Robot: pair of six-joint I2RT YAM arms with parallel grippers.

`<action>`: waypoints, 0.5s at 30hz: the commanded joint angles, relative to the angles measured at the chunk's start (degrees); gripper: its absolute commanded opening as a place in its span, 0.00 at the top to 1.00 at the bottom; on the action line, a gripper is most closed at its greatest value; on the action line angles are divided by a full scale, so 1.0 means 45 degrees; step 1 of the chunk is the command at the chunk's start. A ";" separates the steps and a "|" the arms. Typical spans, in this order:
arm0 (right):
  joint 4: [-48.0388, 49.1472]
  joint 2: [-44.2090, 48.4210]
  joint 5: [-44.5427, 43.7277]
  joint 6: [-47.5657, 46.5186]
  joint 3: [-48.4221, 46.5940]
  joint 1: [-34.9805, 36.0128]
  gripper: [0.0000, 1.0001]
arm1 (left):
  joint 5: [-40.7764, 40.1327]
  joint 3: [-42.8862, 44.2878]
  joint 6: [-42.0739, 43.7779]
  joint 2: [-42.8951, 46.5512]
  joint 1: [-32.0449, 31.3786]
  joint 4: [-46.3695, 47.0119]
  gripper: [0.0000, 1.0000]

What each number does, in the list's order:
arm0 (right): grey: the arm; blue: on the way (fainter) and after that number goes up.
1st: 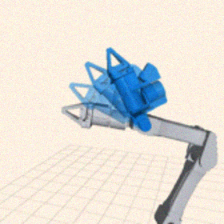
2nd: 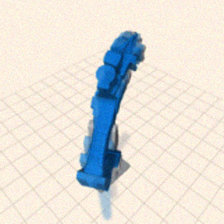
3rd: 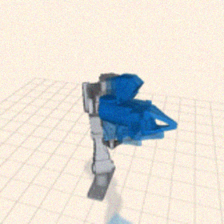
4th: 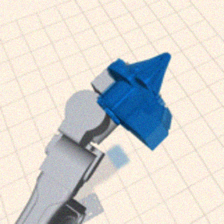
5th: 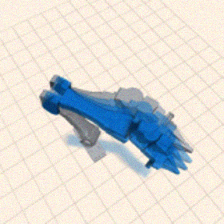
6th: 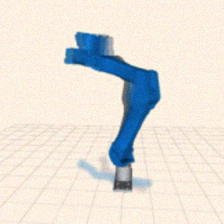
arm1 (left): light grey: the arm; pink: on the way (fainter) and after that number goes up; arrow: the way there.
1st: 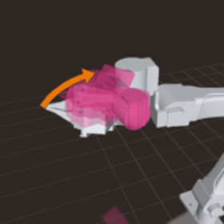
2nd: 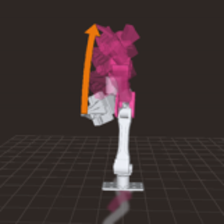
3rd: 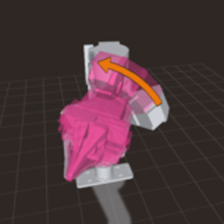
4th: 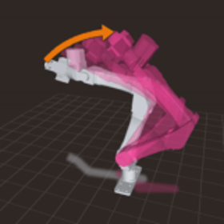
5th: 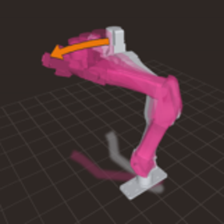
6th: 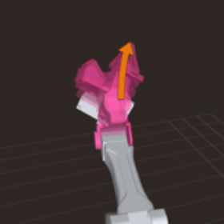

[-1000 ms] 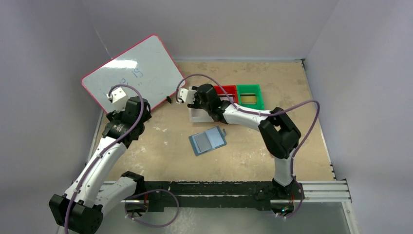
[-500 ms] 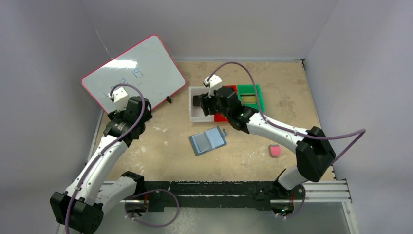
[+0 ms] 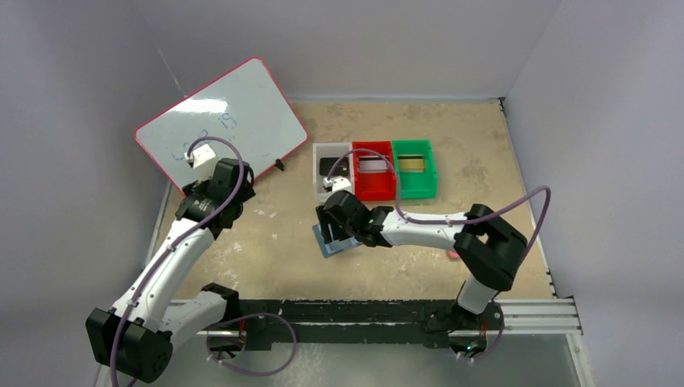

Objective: Take the credit cards out of the card holder

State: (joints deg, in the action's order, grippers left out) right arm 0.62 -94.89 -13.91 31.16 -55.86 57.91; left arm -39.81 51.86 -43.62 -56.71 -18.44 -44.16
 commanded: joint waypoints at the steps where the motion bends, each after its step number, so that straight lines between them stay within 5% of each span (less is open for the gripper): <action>1: -0.1235 -0.0822 -0.1373 0.0948 -0.0708 0.0337 0.31 | 0.0000 0.0053 0.0335 -0.0091 0.0065 0.0400 0.16; 15: -0.1546 -0.1486 -0.1364 0.1591 -0.0810 0.0627 0.41 | 0.0087 0.0048 0.0409 -0.0235 0.0058 0.0439 0.17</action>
State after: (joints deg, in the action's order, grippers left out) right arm -5.48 -102.04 -20.38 35.51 -58.96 60.64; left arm -39.40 51.86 -42.85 -57.60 -18.44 -43.99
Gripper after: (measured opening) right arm 0.613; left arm 0.836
